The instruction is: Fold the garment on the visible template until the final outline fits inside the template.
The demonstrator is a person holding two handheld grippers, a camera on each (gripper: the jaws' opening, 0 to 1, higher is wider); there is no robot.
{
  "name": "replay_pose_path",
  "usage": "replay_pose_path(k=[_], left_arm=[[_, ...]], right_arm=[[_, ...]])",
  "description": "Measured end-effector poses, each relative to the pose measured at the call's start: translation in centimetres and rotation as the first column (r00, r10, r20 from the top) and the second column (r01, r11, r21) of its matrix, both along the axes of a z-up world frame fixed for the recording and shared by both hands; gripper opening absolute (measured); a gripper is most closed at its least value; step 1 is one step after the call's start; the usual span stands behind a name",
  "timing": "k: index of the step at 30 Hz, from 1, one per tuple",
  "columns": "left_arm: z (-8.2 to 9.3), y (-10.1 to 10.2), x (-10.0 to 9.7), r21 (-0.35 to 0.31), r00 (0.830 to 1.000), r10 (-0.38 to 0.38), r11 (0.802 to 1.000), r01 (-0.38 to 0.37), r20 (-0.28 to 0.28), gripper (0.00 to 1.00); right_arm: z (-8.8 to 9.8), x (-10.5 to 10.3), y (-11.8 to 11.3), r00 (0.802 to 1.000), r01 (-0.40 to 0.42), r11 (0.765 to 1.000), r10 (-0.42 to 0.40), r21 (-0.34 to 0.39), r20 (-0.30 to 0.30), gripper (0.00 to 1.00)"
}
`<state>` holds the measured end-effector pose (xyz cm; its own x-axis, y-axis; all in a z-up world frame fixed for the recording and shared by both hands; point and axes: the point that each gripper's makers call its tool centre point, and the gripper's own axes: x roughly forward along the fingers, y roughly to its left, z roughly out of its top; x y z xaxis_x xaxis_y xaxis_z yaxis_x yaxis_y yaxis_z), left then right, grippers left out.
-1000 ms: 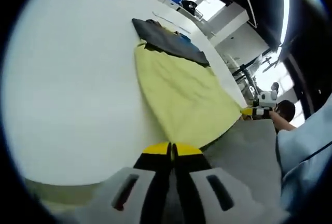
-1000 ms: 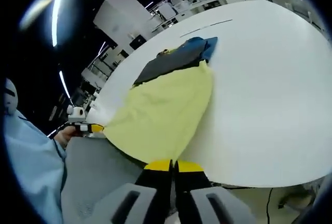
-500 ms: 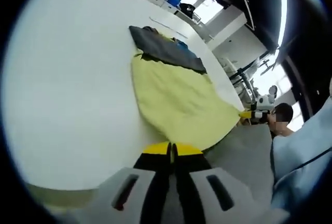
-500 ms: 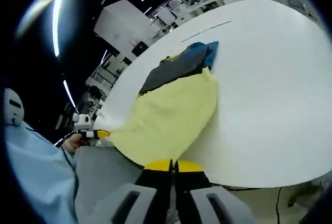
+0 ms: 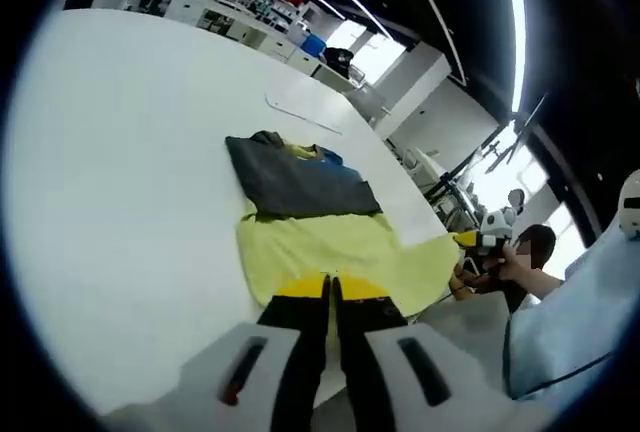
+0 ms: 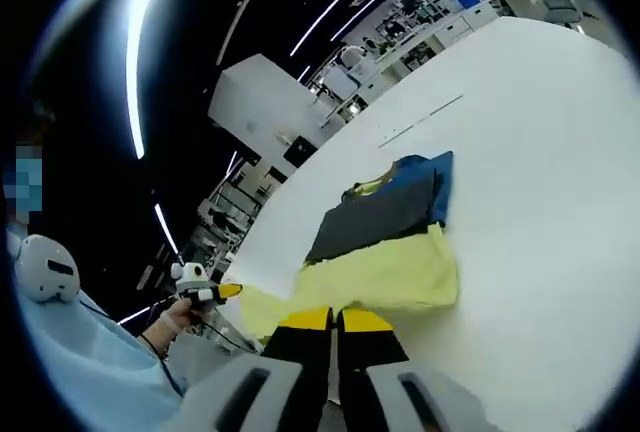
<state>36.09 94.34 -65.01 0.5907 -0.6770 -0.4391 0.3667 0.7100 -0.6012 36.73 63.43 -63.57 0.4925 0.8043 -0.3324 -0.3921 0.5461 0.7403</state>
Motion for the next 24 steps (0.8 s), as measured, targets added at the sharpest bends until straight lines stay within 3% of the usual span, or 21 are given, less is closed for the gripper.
replay_pose_path(k=[6,13,18,19,22,24], left_arm=[[2.1,0.7,4.5,0.003,0.998,-0.002,1.000,0.001,0.069,0.00],[2.5,1.2,8.9,0.021,0.992,0.000,1.000,-0.003,0.125,0.00],[2.7,1.8,12.1,-0.001,0.984,0.041,0.999,-0.041,0.176,0.00],[2.1,2.1,12.8,-0.012,0.987,0.071,0.997,-0.070,0.143,0.00],[1.4,0.6,12.6,-0.011,0.989,0.052,0.999,-0.051,0.139,0.00],[0.1,0.1,12.2,0.045,0.991,0.012,0.999,-0.018,0.132,0.00]], right_arm=[[1.9,3.9,0.0,0.998,0.012,1.000,-0.013,0.018,0.066,0.00],[3.7,9.6,0.0,0.989,0.038,0.998,-0.045,0.049,0.142,0.00],[2.7,12.7,-0.2,0.987,0.037,0.999,-0.040,0.022,0.156,0.00],[1.9,12.9,-0.3,0.991,0.036,0.999,-0.035,-0.003,0.127,0.00],[0.8,13.7,-0.5,0.993,0.034,0.999,-0.033,-0.011,0.116,0.00],[0.5,13.8,-0.6,0.993,0.035,0.999,-0.034,-0.011,0.109,0.00]])
